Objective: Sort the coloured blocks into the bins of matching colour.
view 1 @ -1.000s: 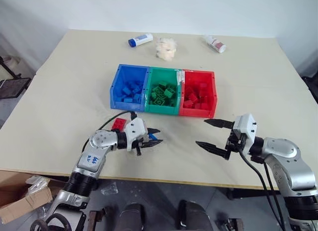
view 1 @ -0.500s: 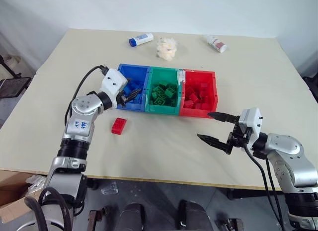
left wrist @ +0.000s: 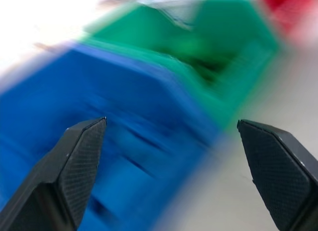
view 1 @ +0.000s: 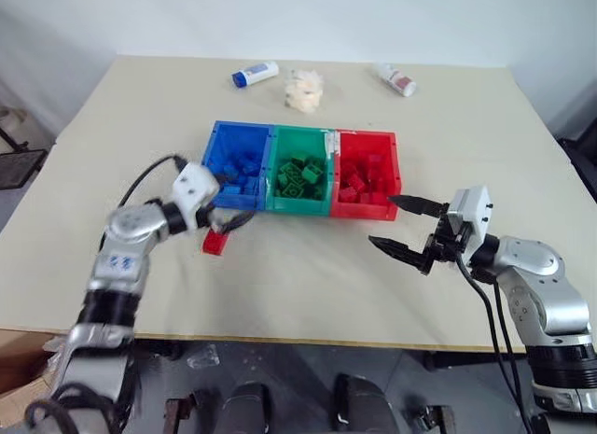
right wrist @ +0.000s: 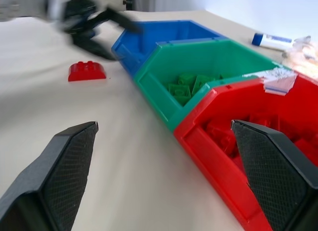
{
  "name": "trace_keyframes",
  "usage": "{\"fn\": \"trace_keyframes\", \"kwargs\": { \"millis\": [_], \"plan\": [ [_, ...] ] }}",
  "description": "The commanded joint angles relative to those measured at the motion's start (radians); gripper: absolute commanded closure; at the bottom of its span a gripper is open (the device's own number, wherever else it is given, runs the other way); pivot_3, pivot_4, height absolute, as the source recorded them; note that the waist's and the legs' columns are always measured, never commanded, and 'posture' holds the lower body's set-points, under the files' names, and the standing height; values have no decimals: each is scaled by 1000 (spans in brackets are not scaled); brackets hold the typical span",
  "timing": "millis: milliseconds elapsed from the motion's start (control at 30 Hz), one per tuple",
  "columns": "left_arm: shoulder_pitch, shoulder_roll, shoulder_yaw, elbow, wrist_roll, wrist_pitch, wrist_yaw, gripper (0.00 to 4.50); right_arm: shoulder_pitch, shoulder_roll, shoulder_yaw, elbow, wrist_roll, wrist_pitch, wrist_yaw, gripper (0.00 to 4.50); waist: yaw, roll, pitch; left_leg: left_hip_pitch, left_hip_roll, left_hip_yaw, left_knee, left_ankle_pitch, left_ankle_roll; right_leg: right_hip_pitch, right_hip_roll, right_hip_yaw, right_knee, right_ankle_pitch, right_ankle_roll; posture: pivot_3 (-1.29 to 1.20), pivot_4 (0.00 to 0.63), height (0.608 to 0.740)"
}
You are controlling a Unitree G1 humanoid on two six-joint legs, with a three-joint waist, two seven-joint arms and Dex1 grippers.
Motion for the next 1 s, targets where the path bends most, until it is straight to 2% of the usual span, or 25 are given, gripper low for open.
{"fn": "trace_keyframes", "kwargs": {
  "millis": [33, 167, 267, 400, 633, 800, 1000],
  "plan": [
    [150, 99, 109, -192, -101, 58, -81, 11, -37, -12, 3, 21, 9, -12, 42, 0, -5, 0, 0, 0, 0, 0, 0, 0, 0, 0, 0, 0, 0, 0, 0, 0, 150, 740],
    [343, 179, 243, -298, -172, 112, -113, 11, -68, -16, 19, 70, -1, -18, 82, 0, -1, 0, 1, 0, 1, -1, 2, 0, 0, 1, 0, 0, 1, 0, 0, 0, 150, 740],
    [478, 218, 347, -312, -209, 130, -154, 11, -88, -12, 27, 94, -3, -20, 100, 0, 0, 1, 1, 1, 0, -1, 1, 0, 0, 0, -1, 0, 2, 0, -1, 0, 150, 740],
    [564, 233, 399, -301, -213, 111, -176, 11, -107, -6, 39, 121, -11, -23, 123, 0, -3, 1, 1, 0, 1, 0, 0, -1, 0, -1, 0, 0, 1, 0, -1, 0, 150, 740],
    [440, 178, 275, -277, -154, 119, -96, 11, -142, 10, 53, 155, -26, -35, 136, 0, 10, 1, 1, 0, 1, 0, 1, -1, 0, 0, 0, 0, 2, 0, -1, 0, 150, 740],
    [281, 80, 117, -133, -24, 80, 0, 11, -121, 7, 44, 132, -27, -35, 125, 0, 19, 1, 1, 0, 0, 0, 1, -1, 0, -1, 0, 0, 2, 0, -1, 0, 150, 740],
    [175, 24, 38, -3, 65, 41, 75, 11, -93, -5, 23, 102, -25, -32, 104, 0, 18, 1, 1, 1, 0, 1, 1, 0, 0, 0, 0, 1, 2, 0, -1, 0, 150, 740]
  ]
}}
